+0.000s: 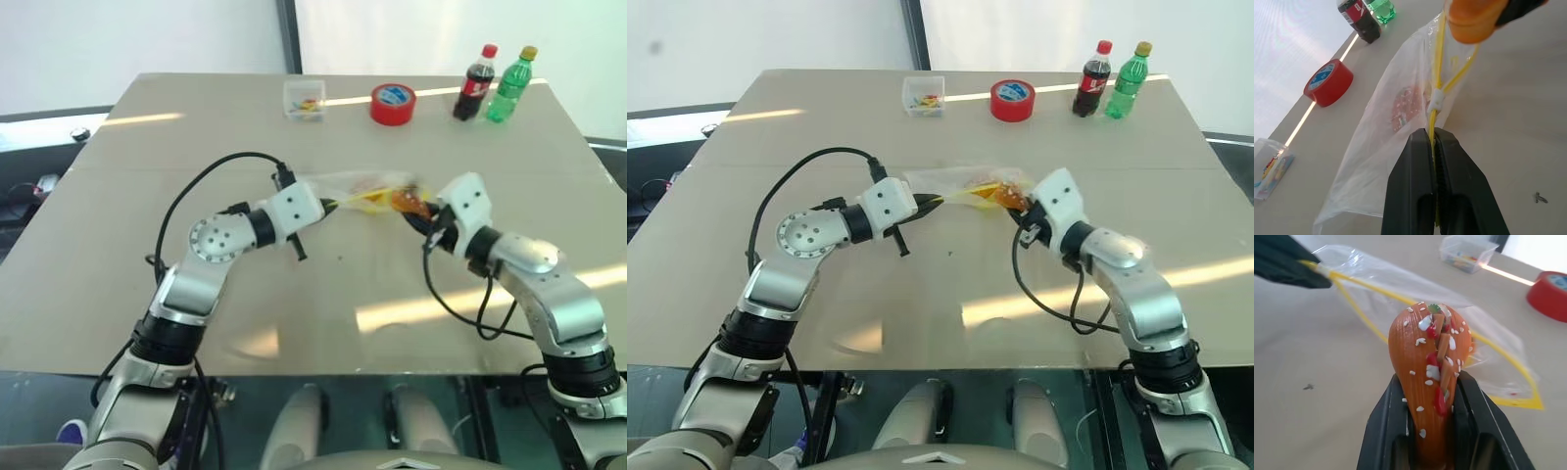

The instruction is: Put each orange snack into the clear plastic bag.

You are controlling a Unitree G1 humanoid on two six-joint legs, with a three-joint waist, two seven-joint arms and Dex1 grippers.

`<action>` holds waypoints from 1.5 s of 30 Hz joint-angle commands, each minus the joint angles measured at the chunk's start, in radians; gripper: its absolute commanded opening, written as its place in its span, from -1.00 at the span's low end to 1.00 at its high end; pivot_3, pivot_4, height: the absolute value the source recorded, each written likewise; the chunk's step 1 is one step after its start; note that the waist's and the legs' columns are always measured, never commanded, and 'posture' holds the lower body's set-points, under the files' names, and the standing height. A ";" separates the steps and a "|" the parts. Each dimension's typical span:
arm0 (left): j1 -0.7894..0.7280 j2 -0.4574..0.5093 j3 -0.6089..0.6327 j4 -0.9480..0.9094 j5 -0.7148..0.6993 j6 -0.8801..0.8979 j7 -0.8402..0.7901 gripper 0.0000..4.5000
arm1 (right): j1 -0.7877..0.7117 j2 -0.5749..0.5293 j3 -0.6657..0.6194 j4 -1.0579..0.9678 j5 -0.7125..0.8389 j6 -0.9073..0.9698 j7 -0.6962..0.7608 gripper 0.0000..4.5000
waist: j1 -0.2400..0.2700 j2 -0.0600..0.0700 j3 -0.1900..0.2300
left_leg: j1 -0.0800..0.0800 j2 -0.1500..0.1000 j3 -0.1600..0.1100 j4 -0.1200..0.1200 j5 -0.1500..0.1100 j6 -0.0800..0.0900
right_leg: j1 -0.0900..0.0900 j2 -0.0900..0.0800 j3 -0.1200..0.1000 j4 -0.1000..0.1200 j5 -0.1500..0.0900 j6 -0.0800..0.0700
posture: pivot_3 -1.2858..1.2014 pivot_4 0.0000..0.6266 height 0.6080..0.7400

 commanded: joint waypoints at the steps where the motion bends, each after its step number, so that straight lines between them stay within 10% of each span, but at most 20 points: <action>1: -0.009 0.003 0.027 -0.055 -0.019 0.001 0.010 -1.00 | -0.027 -0.019 0.011 0.012 -0.028 -0.011 0.004 -0.66 | -0.002 0.000 0.000 | 0.000 0.000 0.000 0.000 0.000 0.000 | 0.000 0.000 0.000 0.000 0.000 0.000 | 0.03 -0.52 1.00; 21: 0.129 0.071 0.065 -0.170 -0.162 0.043 -0.094 -1.00 | -0.208 0.140 0.107 0.342 -0.088 -0.116 0.026 -0.66 | -0.013 0.000 0.000 | 0.000 0.001 0.001 -0.001 0.000 0.000 | -0.001 0.001 0.001 0.000 0.000 0.000 | 0.03 -0.52 1.00; 27: 0.107 0.058 0.102 -0.132 -0.191 0.120 -0.052 -1.00 | -0.184 0.124 0.083 0.303 -0.117 -0.190 0.020 0.41 | -0.011 0.000 0.000 | 0.000 0.001 0.000 -0.001 0.000 0.000 | -0.001 0.001 0.000 0.000 0.000 0.000 | 0.03 -0.52 1.00; 37: 0.079 0.059 0.126 -0.067 -0.196 0.148 -0.024 -1.00 | 0.042 -0.052 -0.001 -0.079 -0.028 -0.257 0.160 0.41 | -0.010 0.000 0.000 | 0.000 0.001 0.000 -0.001 0.000 0.000 | 0.000 0.000 0.000 0.000 0.000 0.000 | 0.03 -0.52 1.00; 45: 0.064 0.058 0.121 -0.059 -0.216 0.147 -0.040 -1.00 | -0.005 -0.126 0.102 0.199 -0.423 -0.520 -0.052 0.41 | -0.011 0.000 0.000 | 0.001 0.000 0.001 0.000 0.000 0.000 | 0.000 0.001 0.001 0.001 0.000 0.000 | 0.03 -0.52 1.00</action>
